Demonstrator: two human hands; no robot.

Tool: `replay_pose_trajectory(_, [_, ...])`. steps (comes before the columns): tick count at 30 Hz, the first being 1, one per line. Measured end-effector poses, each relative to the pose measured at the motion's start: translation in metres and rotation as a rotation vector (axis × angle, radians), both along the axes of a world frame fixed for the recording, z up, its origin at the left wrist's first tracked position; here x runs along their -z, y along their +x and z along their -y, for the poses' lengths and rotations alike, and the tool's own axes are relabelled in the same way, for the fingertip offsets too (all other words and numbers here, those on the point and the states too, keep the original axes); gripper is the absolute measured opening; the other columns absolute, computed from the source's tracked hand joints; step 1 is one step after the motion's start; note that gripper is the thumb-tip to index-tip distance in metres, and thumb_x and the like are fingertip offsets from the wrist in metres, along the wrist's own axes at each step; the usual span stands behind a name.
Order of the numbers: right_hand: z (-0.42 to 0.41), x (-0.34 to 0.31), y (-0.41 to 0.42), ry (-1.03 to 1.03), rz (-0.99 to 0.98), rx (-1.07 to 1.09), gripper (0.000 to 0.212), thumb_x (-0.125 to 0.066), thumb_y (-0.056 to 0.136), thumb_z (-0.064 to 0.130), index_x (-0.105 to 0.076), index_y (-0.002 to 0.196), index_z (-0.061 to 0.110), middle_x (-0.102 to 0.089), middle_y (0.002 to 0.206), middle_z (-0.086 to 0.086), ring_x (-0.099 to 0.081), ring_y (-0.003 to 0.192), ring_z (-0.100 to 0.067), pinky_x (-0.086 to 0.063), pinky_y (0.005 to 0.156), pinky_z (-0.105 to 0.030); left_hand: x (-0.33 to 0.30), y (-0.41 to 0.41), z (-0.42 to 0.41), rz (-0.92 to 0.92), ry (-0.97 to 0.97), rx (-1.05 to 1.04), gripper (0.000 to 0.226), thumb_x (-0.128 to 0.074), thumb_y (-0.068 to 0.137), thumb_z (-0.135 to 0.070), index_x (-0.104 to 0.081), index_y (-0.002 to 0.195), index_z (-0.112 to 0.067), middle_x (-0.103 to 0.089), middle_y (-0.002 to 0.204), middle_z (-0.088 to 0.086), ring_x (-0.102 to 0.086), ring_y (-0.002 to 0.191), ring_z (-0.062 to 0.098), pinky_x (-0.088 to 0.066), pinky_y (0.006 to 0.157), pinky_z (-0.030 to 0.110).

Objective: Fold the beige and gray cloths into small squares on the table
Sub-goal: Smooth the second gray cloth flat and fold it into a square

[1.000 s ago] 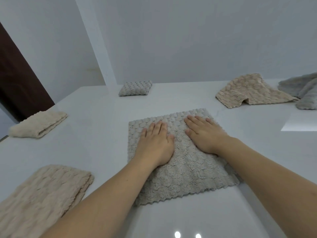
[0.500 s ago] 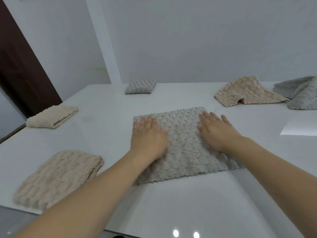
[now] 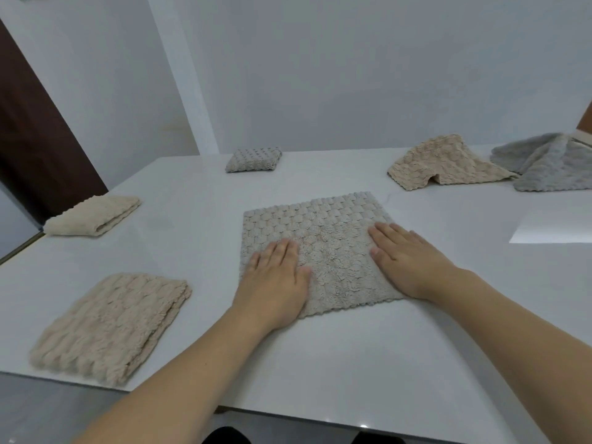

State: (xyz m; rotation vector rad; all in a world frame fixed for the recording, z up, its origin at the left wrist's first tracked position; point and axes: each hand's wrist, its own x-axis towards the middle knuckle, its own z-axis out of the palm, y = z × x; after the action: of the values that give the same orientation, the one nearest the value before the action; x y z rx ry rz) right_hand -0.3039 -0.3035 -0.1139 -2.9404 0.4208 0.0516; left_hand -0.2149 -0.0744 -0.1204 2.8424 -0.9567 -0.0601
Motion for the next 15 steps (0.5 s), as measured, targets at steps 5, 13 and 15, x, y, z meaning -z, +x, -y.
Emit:
replay_pose_trajectory(5, [0.018,-0.001,-0.022,-0.018,-0.042,0.091,0.056,-0.007,0.102,0.043,0.001,0.155,0.025,0.004,0.161,0.010,0.005,0.148,-0.008,0.005,0.120,-0.038,0.000,0.005,-0.033,-0.027,0.001,-0.052,0.063,-0.013,0.102,-0.047,0.000,0.156,-0.018,0.004,0.164,-0.003,0.008,0.149,0.012,0.002,0.122,0.036])
replay_pose_trajectory(13, [0.014,-0.016,0.004,-0.083,0.009,0.035,0.056,-0.015,0.103,0.040,-0.013,0.154,0.017,-0.007,0.162,0.001,-0.003,0.149,-0.015,0.002,0.120,-0.040,-0.016,0.028,-0.023,-0.022,0.028,-0.069,0.060,-0.016,0.103,-0.043,-0.012,0.156,-0.014,-0.004,0.164,0.002,0.001,0.150,0.019,0.002,0.121,0.042])
replay_pose_trajectory(15, [0.009,-0.024,0.025,-0.035,0.053,-0.035,0.055,-0.018,0.104,0.038,-0.013,0.154,0.015,-0.006,0.162,-0.001,-0.002,0.149,-0.014,0.002,0.120,-0.037,-0.027,0.047,-0.006,0.005,-0.033,-0.056,0.058,-0.018,0.103,-0.039,-0.021,0.153,-0.009,-0.013,0.162,0.008,-0.008,0.149,0.022,-0.004,0.121,0.043])
